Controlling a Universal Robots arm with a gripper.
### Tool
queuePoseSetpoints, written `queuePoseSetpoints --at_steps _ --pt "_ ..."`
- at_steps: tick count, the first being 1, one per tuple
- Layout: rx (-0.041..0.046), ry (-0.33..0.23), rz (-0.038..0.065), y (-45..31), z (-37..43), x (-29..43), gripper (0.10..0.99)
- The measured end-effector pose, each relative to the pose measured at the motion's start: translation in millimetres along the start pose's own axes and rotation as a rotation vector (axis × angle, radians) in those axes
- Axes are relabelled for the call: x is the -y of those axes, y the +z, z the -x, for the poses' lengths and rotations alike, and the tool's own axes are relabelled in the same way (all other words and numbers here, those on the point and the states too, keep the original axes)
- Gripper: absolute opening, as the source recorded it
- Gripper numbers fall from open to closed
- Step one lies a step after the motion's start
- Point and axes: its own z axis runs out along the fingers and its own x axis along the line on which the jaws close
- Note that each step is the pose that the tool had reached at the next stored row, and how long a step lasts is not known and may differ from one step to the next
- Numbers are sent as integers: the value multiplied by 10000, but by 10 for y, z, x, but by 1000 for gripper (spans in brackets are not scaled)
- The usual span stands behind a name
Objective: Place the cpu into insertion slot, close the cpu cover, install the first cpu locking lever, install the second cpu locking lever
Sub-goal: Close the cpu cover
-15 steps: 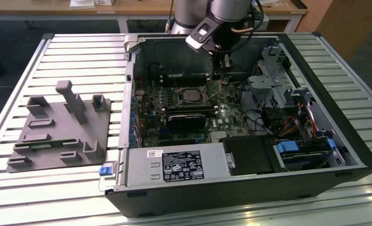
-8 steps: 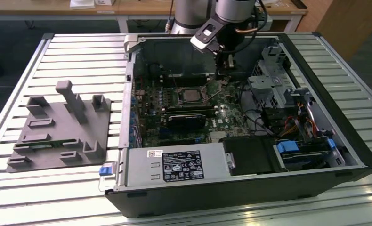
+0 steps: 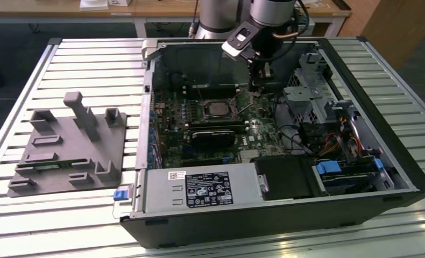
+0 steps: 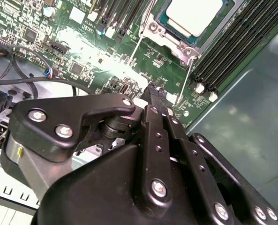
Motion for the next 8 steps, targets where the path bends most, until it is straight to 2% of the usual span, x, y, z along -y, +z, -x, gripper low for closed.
queuePoseSetpoints --at_steps 8 --pt "5 0 0 37 -19 -63 106"
